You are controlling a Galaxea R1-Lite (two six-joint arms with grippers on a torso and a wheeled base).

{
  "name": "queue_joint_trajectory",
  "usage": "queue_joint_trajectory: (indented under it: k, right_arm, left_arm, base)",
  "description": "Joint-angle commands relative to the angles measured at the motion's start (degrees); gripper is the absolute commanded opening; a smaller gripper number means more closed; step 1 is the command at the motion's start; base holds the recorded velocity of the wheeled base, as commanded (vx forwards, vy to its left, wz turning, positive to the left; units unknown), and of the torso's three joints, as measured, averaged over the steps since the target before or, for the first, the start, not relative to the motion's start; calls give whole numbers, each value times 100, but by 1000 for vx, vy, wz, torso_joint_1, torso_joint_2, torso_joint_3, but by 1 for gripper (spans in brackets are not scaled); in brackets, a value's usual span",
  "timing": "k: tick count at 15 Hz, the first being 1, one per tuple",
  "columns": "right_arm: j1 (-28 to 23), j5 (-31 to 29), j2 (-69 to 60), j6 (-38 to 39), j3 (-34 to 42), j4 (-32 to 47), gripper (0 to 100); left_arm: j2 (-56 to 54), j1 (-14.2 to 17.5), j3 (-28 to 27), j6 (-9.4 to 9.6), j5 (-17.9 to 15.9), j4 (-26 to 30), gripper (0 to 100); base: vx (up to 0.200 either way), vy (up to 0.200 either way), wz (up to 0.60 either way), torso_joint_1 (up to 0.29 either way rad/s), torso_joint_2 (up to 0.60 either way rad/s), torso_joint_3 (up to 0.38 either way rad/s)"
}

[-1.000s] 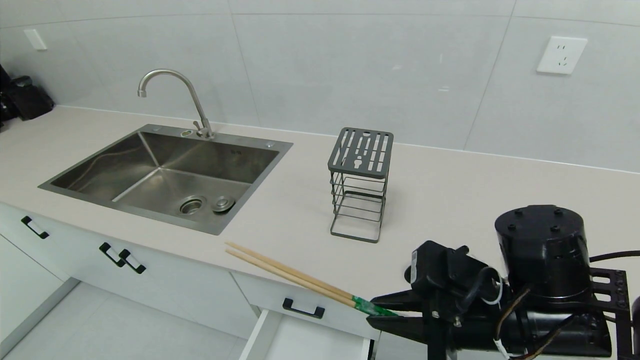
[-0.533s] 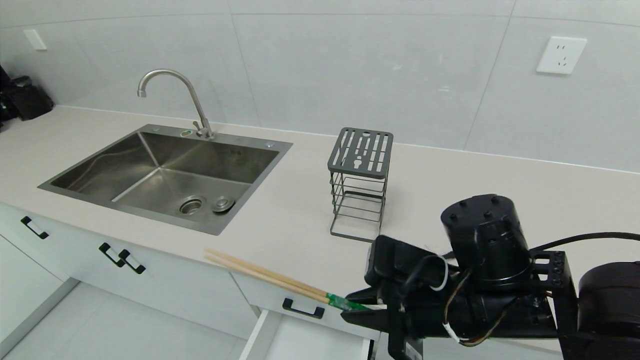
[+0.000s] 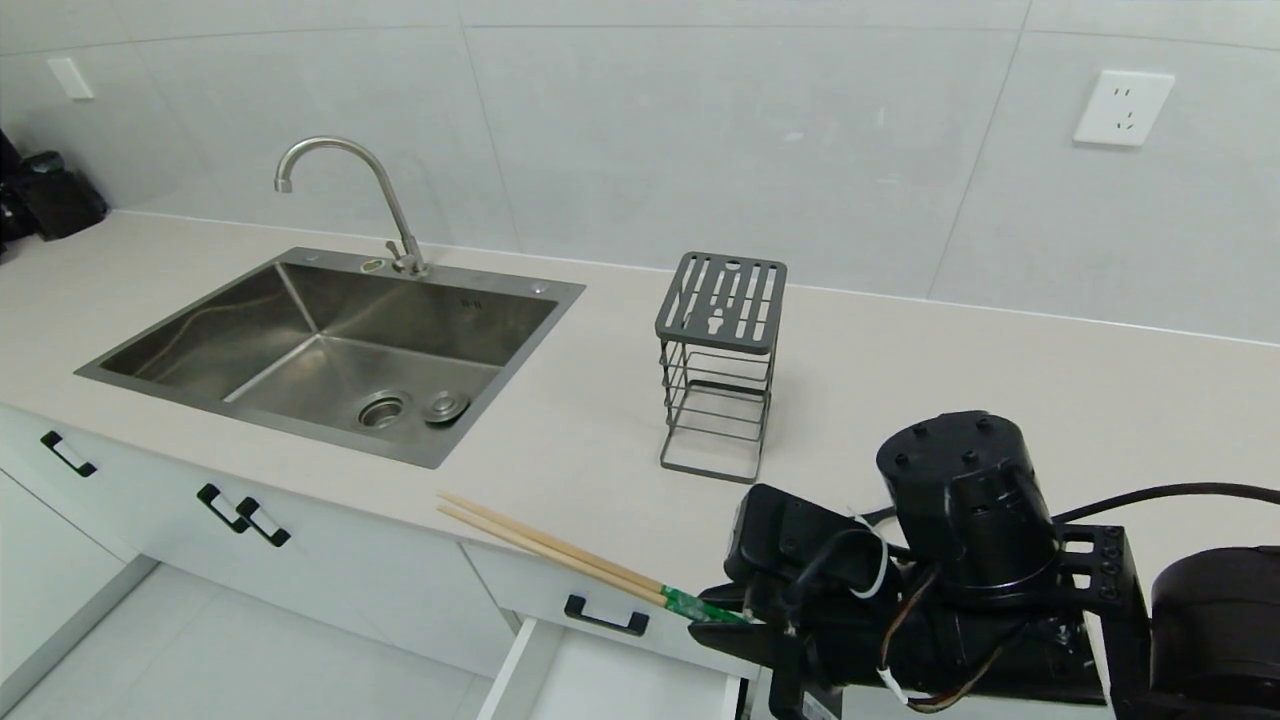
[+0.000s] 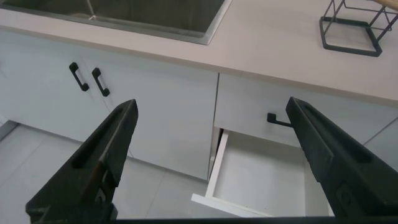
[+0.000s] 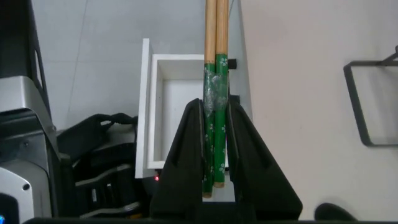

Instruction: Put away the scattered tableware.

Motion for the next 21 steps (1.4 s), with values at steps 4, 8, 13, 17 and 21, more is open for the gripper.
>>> queue_joint_trajectory:
  k: [4,8,13,17,21]
  right_arm:
    - [42,158,-122,-288,102,-74,0]
    - [218,202,-201,-596,181,-65,0]
    - [376,184,-342,-464,401,-74,0]
    - [534,8,-421,-262,375,-100,0]
    - [745,-229,-544,-95,357,-109,0]
  left_arm:
    - [7,2,2,-11,-1,-2,100]
    - [7,2,2,-2,-1,-2,100]
    - [7,2,2,-2,-1,-2,100]
    - [7,2,2,-11,-1,-2,100]
    - [7,2,2,-11,8,-2,100]
  base:
    - [0,0,0,-135,260,135]
    - [0,0,0,-180,367,182]
    - [0,0,0,-163,322,161]
    - [0,0,0,-179,353,173]
    - [0,0,0,-98,192,91]
